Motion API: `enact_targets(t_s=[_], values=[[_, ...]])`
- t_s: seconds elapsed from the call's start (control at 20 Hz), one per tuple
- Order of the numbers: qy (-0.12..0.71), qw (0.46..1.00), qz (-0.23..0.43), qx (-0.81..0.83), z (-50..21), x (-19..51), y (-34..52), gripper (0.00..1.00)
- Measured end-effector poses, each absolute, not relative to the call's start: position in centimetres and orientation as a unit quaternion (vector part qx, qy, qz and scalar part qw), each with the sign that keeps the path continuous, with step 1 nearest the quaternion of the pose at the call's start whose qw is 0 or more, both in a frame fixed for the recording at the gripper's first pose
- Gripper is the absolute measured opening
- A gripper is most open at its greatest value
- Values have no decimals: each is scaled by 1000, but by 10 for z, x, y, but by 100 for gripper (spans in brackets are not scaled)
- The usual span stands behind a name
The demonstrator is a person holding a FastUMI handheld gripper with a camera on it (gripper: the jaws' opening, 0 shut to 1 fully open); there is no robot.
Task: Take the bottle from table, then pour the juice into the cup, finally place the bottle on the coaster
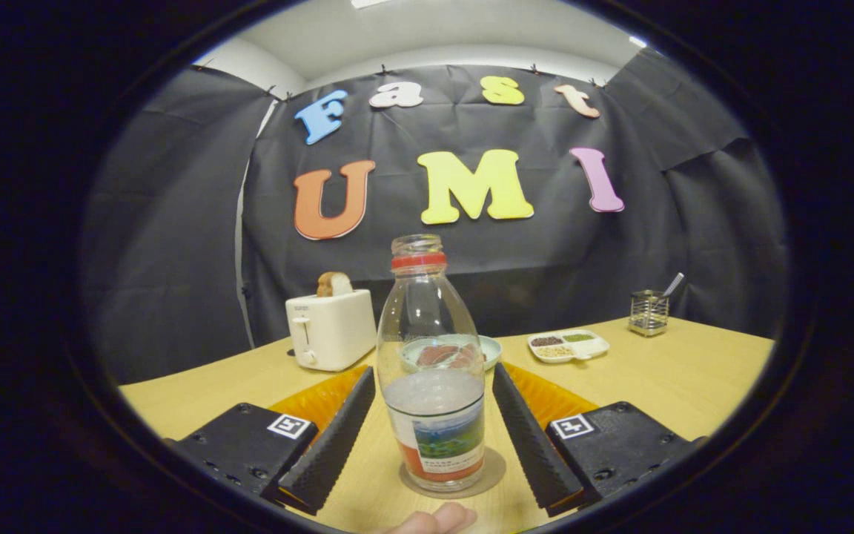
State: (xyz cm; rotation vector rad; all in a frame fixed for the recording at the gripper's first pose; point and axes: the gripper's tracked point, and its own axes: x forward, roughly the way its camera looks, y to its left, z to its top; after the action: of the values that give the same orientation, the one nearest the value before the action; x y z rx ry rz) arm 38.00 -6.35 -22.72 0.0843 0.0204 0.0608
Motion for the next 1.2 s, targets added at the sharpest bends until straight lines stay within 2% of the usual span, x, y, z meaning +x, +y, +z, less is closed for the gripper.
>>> enact_targets(t_s=[0.3, 0.5, 0.75, 0.85, 1.2], values=[[-3, 1000, -4, 15, -172, 337, -72, 100], [4, 1000, 3, 29, -131, 296, -69, 100], [27, 999, 15, 17, -81, 217, -65, 100], [3, 1000, 26, 17, -45, 181, -57, 100], [-29, 999, -9, 32, 26, 69, -75, 100]])
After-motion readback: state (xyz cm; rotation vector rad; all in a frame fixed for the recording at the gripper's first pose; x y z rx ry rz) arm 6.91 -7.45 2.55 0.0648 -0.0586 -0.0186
